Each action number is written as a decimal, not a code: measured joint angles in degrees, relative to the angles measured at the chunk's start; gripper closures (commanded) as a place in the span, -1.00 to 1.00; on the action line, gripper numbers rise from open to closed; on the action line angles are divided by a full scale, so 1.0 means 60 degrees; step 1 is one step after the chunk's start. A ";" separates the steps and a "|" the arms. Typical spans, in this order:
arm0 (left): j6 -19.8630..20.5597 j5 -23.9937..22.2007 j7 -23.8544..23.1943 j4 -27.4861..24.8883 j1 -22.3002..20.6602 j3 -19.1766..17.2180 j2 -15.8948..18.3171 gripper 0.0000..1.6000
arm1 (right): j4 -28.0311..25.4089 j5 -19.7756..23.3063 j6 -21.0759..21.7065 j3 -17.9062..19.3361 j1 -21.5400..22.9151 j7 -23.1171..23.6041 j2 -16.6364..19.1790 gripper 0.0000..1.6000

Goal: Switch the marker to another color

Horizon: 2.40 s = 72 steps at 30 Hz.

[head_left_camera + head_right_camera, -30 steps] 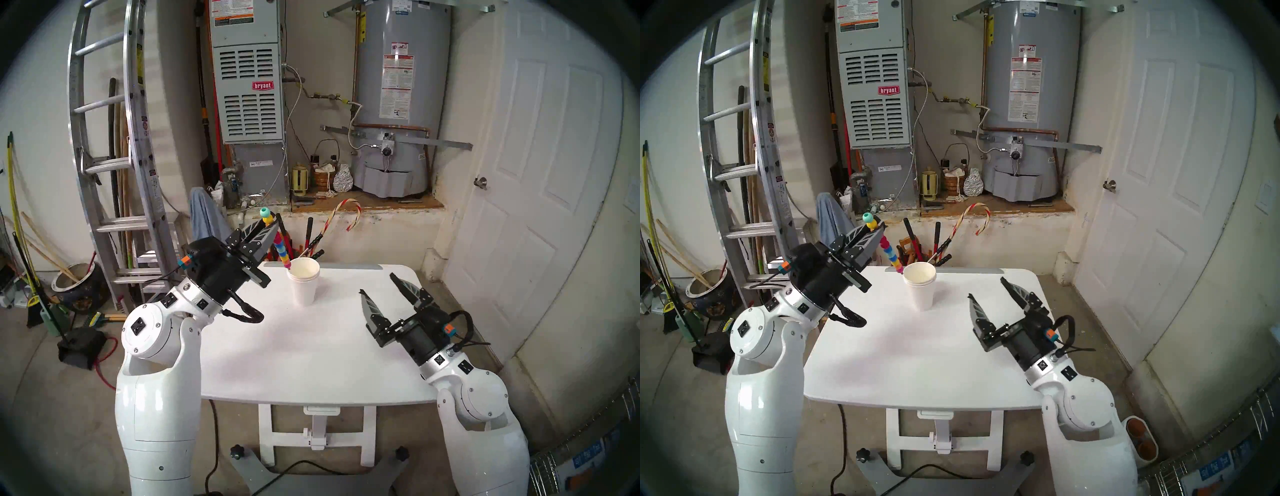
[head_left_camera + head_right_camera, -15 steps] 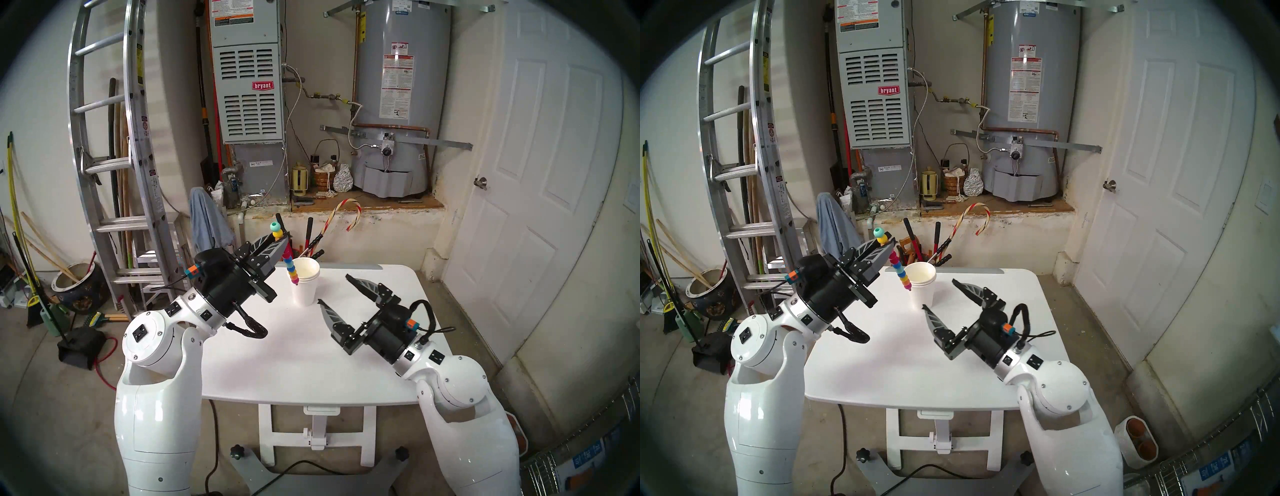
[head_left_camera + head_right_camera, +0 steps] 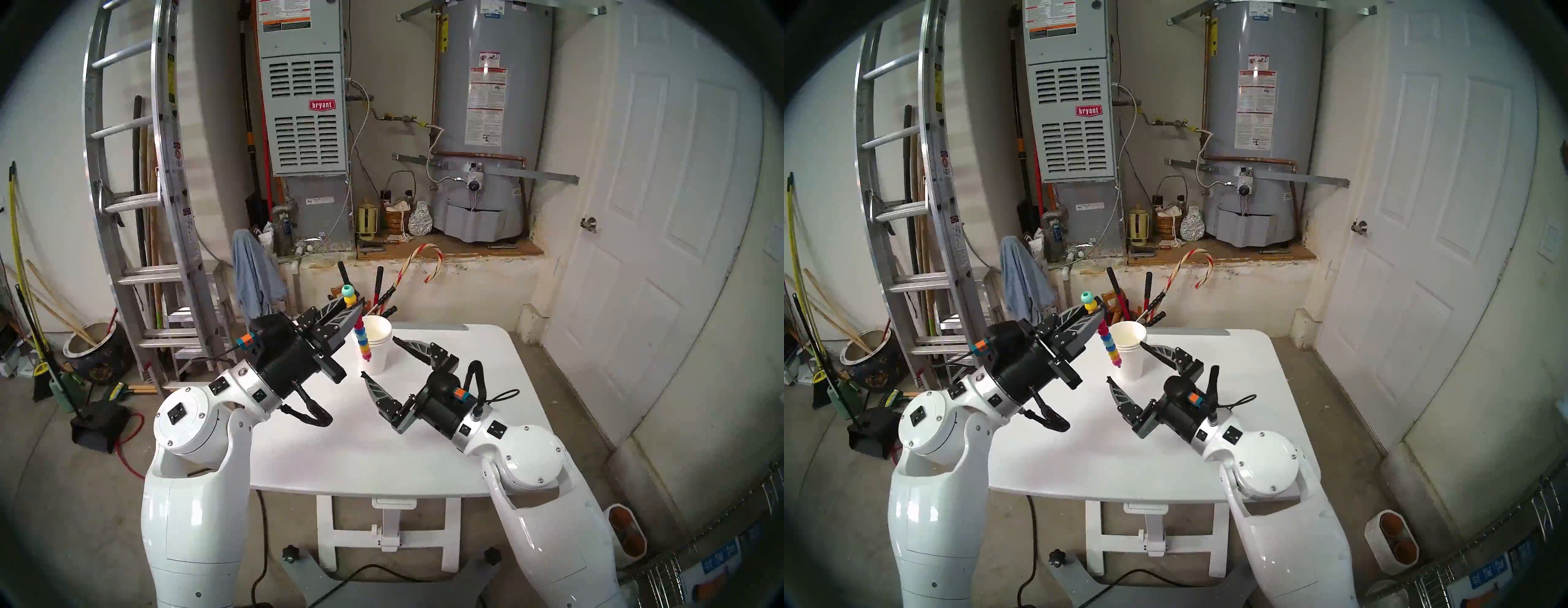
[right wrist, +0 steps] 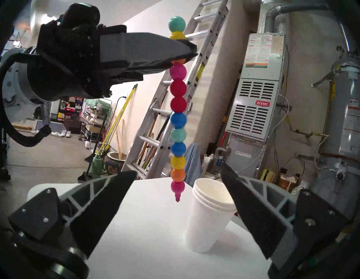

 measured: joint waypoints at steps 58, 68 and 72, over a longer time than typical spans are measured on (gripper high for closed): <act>-0.0074 0.0254 -0.0063 0.0048 0.0127 0.0205 -0.0289 1.00 | 0.0473 0.0025 0.0003 -0.0409 0.0872 -0.0295 -0.0398 1.00; 0.0256 0.0224 0.0094 -0.0104 0.0051 0.0200 -0.0367 1.00 | 0.0585 0.0122 -0.0149 -0.0309 0.0873 -0.0313 -0.0383 1.00; 0.0264 0.0131 0.0114 -0.0286 -0.0021 0.0172 -0.0405 1.00 | 0.0861 0.0121 -0.0147 -0.0196 0.0797 -0.0313 -0.0310 1.00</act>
